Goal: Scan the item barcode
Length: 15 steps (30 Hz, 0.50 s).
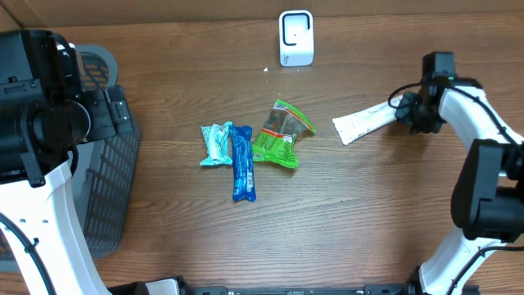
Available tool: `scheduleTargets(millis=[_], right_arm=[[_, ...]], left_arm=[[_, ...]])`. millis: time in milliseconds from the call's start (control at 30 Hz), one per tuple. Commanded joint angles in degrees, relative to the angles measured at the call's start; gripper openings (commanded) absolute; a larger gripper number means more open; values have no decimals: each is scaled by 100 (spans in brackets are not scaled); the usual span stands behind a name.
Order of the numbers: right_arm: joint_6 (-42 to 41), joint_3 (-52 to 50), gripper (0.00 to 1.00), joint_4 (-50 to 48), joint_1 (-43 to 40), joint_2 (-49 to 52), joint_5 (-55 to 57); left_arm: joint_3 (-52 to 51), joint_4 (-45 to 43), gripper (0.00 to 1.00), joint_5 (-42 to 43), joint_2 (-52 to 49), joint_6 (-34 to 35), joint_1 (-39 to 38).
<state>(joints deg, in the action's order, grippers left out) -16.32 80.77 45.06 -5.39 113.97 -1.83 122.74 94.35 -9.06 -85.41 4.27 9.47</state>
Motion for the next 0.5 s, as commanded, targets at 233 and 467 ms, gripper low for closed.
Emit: scheduleTargets(millis=[233,467], right_arm=[[-107,741,49,-9,516,-118,-2579],[-951,608,44,-608,1102,332,-1161]], left_arm=[[105,-7,100,-35,-13,-61,26],[105,-7,100,-35,-11,-61,26]])
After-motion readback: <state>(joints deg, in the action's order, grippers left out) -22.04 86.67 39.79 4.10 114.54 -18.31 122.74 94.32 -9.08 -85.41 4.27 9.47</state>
